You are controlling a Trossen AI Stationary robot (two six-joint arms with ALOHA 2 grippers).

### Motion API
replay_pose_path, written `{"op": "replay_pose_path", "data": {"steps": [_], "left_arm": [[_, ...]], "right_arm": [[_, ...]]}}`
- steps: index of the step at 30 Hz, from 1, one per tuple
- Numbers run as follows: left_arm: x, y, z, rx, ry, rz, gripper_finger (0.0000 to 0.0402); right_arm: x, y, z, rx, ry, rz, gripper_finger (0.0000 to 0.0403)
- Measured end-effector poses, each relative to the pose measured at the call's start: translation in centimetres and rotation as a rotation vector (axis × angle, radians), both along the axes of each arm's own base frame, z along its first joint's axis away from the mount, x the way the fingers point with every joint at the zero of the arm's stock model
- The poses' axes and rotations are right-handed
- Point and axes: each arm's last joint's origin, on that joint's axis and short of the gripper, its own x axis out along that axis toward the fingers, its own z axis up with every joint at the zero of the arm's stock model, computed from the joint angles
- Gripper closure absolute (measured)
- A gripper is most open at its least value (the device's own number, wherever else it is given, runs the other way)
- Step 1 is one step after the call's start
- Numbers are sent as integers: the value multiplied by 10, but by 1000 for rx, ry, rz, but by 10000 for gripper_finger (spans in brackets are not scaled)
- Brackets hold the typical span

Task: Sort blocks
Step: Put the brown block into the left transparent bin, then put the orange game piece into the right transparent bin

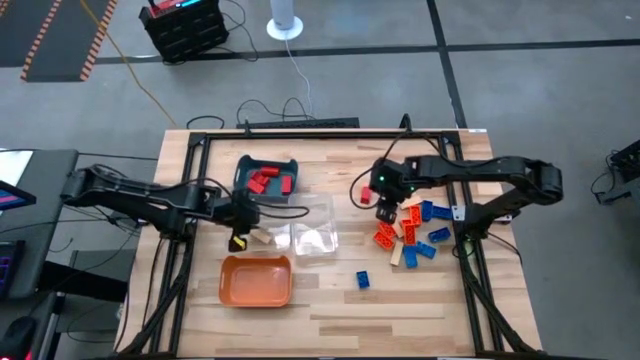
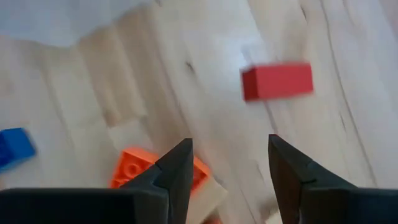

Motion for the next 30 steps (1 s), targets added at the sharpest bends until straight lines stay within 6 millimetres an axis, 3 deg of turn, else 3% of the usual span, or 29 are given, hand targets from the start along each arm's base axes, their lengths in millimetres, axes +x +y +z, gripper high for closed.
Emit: {"op": "replay_pose_path", "data": {"steps": [2,5,8,11,19,26,30], "left_arm": [[0,0,-3,-22,3,34,330],[1,0,-1,-22,-4,56,259],[2,2,7,15,-22,74,195],[3,3,17,85,-38,74,161],[10,6,36,231,-154,94,160],[14,6,38,239,-194,71,162],[14,5,38,235,-194,50,162]], "right_arm": [[-3,-4,-6,16,38,-33,227],[-6,-3,-9,35,88,-63,227],[-9,4,-10,38,128,-83,227],[-14,16,-9,61,219,-101,227],[-28,61,-7,121,418,-359,220],[-35,94,-11,-84,364,-459,185],[-42,109,-18,-91,330,-608,170]]}}
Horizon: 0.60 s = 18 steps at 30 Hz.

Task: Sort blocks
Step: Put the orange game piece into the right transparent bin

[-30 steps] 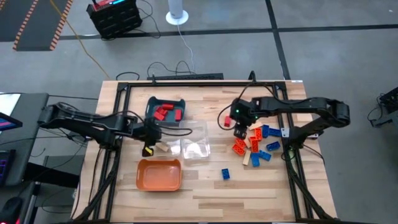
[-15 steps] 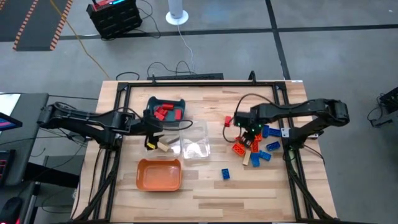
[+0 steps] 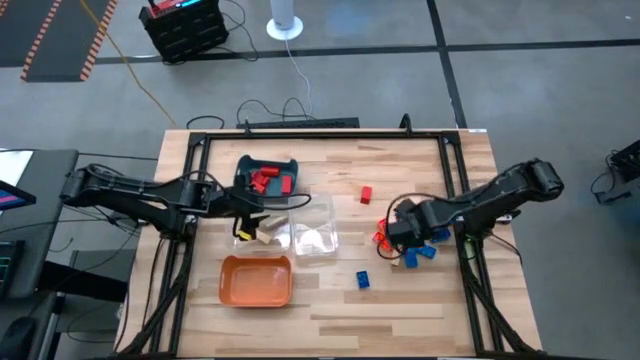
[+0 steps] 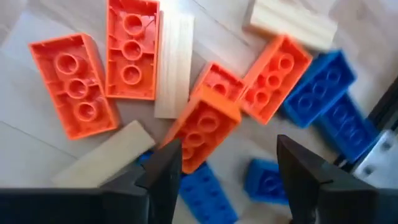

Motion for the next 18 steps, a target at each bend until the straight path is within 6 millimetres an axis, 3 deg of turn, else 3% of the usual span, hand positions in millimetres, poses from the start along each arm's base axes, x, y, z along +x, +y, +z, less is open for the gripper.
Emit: {"op": "replay_pose_path", "data": {"steps": [10,18], "left_arm": [[2,1,2,40,-18,-1,162],[4,1,4,52,-51,-13,162]], "right_arm": [[-8,36,-4,-146,-189,-217,162],[2,38,-34,-286,-85,-255,162]]}}
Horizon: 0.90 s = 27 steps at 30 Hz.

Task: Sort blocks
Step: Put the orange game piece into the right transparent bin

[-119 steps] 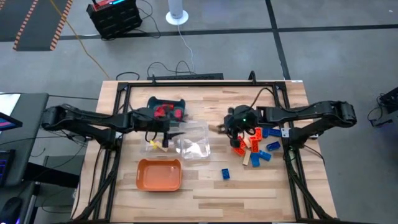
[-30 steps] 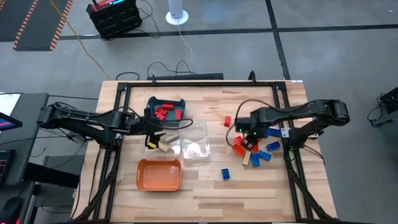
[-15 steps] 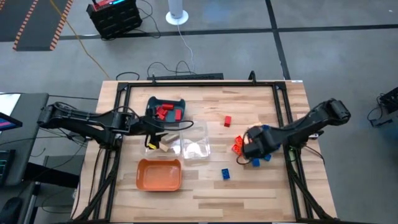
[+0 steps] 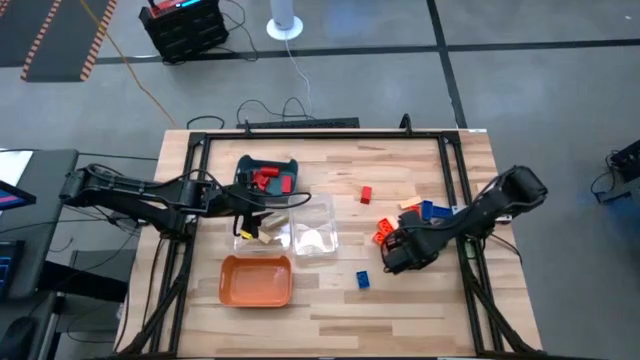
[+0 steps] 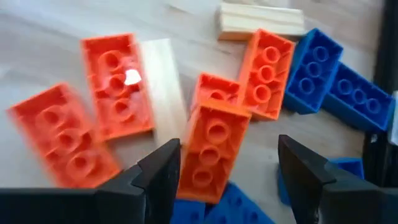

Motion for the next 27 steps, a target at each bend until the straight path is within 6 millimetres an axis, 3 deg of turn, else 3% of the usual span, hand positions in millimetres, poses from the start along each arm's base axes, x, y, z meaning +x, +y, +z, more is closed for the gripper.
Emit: {"op": "replay_pose_path", "data": {"steps": [10,19,22,27], "left_arm": [[-13,-1,-18,-31,7,-43,162],[-26,-7,-18,-79,-166,-68,162],[-28,-10,-21,-85,-206,-82,162],[-28,-10,-29,-86,-220,-84,162]], "right_arm": [[5,1,-18,1,-100,-42,163],[-4,-4,-29,-24,-113,-80,168],[-4,-4,-29,-22,-112,-73,191],[-2,-3,-30,-12,-108,-33,268]]}}
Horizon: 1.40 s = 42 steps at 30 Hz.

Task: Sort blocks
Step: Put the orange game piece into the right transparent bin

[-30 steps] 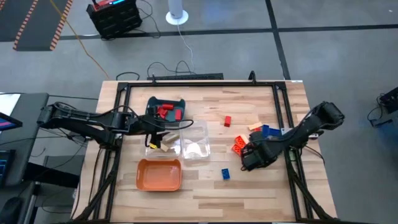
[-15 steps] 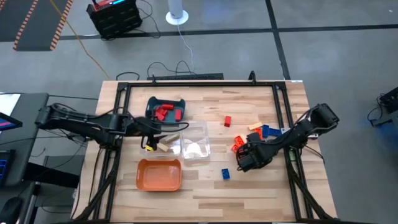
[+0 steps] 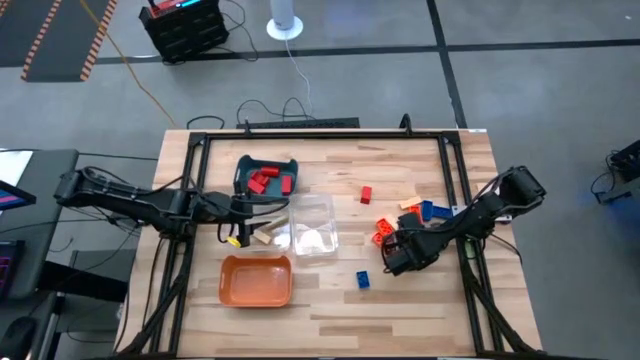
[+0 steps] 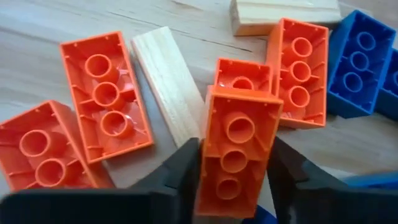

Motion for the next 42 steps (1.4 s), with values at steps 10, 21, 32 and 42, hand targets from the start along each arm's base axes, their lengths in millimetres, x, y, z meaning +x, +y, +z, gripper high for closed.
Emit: {"op": "replay_pose_path", "data": {"steps": [10,21,32,42], "left_arm": [[7,-2,-2,-15,-5,-53,162],[10,-4,4,-30,-74,-98,162],[23,-8,-2,-68,-75,-190,162],[23,-17,-4,-34,-63,-183,162]], "right_arm": [[3,1,11,24,-53,55,349],[40,3,64,-39,-327,361,351],[112,-25,97,-191,-736,680,351],[167,-28,67,-117,-625,837,333]]}}
